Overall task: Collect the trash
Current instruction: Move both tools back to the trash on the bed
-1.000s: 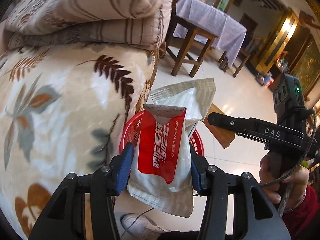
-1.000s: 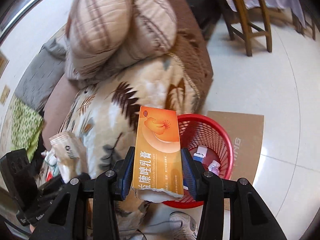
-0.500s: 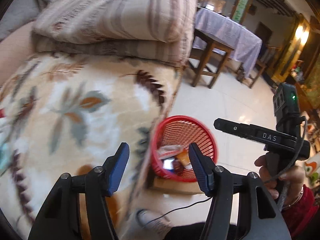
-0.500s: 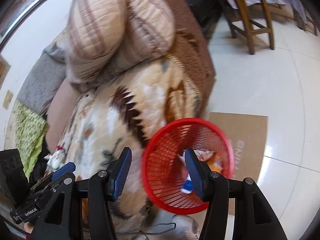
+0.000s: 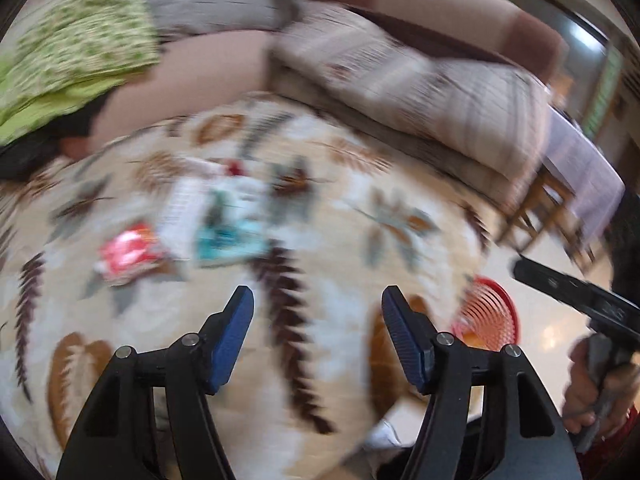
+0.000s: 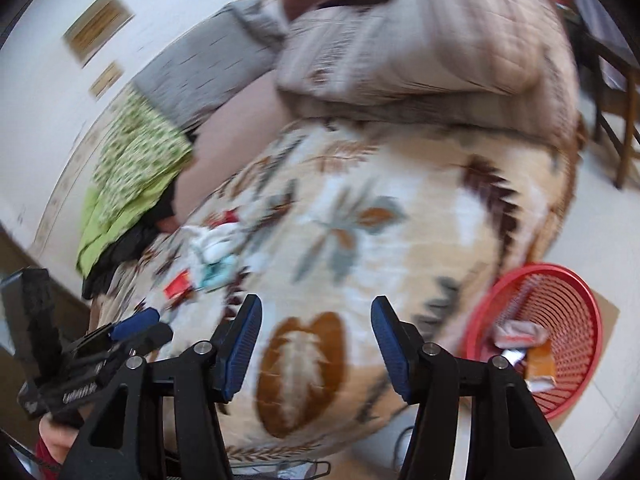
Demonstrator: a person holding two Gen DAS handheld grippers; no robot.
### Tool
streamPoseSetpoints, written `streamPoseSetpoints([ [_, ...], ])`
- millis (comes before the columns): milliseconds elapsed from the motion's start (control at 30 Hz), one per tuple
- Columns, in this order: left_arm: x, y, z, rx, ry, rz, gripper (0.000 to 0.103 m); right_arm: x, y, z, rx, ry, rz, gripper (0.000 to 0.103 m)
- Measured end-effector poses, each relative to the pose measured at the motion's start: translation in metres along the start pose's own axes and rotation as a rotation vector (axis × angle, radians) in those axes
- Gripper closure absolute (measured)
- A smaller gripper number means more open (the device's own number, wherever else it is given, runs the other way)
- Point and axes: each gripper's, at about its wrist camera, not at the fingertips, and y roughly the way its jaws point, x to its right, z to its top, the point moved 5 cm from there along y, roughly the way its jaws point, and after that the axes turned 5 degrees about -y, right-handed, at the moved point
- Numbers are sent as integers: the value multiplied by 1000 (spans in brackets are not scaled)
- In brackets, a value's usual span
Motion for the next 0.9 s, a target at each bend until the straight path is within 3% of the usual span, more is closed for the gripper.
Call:
streamPoseSetpoints([
  [267, -150, 7, 10, 31, -249, 147, 35, -66, 50, 11, -81, -68, 64, 37],
  [433, -222, 22, 19, 38, -409, 161, 35, -107, 107, 20, -169, -57, 138, 37],
  [600, -243, 55, 43, 47, -443, 116, 35, -126, 159, 37, -224, 23, 163, 37],
  [733, -246, 103, 57, -16, -369, 79, 35, -130, 180, 42, -209, 48, 180, 37],
  [900, -246, 133, 46, -88, -341, -4, 35, -112, 195, 32, -233, 46, 189, 37],
])
